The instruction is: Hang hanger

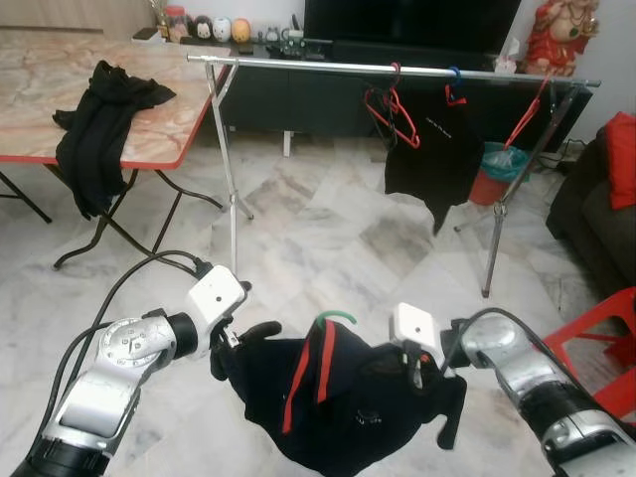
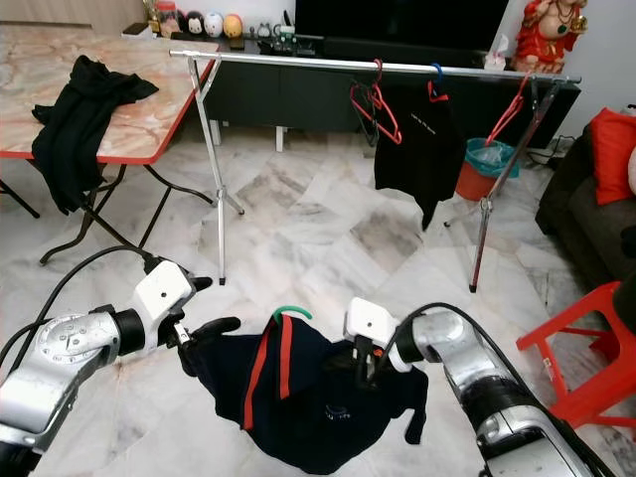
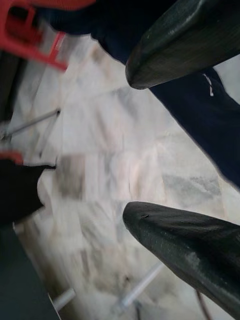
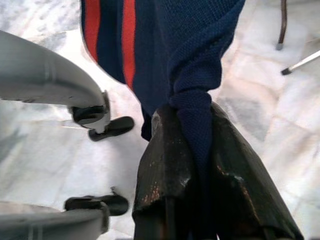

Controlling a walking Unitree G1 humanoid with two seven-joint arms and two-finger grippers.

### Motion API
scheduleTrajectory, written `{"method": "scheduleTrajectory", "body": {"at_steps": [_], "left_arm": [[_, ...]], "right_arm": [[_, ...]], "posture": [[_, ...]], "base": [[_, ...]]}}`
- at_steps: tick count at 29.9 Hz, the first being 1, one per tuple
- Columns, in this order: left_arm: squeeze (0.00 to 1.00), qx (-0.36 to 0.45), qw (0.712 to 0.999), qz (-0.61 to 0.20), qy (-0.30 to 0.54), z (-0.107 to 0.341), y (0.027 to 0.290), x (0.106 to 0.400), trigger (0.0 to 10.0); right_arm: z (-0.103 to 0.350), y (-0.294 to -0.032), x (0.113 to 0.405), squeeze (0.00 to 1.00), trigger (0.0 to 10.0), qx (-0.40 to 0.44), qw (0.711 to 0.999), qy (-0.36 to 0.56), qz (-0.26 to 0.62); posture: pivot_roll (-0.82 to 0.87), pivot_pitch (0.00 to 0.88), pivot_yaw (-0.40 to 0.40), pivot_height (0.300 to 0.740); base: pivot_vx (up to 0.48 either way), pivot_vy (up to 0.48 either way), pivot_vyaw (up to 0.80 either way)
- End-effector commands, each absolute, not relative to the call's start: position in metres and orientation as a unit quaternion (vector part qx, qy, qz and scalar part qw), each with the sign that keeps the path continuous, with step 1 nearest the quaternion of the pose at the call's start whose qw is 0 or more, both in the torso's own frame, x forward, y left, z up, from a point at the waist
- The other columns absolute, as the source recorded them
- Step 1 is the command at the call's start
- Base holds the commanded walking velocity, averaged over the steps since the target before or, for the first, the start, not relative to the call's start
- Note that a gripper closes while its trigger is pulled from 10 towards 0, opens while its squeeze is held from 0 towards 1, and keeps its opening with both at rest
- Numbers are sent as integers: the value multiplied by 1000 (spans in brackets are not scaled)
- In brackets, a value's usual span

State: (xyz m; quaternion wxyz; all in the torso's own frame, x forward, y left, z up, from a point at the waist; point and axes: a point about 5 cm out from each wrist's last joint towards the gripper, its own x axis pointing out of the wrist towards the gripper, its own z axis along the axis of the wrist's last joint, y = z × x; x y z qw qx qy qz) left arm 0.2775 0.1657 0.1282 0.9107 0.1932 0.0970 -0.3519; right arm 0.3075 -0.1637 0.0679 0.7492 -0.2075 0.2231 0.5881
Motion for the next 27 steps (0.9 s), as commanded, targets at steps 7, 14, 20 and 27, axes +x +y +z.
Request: {"method": "scheduleTrajectory", "body": {"at_steps": [7, 14, 20, 27], "left_arm": [[0, 172, 932, -305, 95, 127, 177, 270, 10000], [0, 176, 940, -270, 111, 123, 188, 270, 10000], [0, 151, 922, -312, 172, 99, 172, 258, 10000], [0, 114, 949, -229, 182, 85, 167, 274, 10000]], "right_arm": [[76, -169, 328, 0, 0, -244, 805, 209, 498], [71, -166, 332, 0, 0, -249, 823, 214, 464], [75, -159, 338, 0, 0, -229, 848, 196, 436], [78, -148, 343, 0, 0, -198, 869, 179, 416]], "posture": [[79, 0, -97, 740], [80, 0, -92, 740], [75, 0, -88, 740], [60, 0, -72, 740]], "base": [[0, 0, 0], [0, 0, 0], [0, 0, 0], [0, 0, 0]]}}
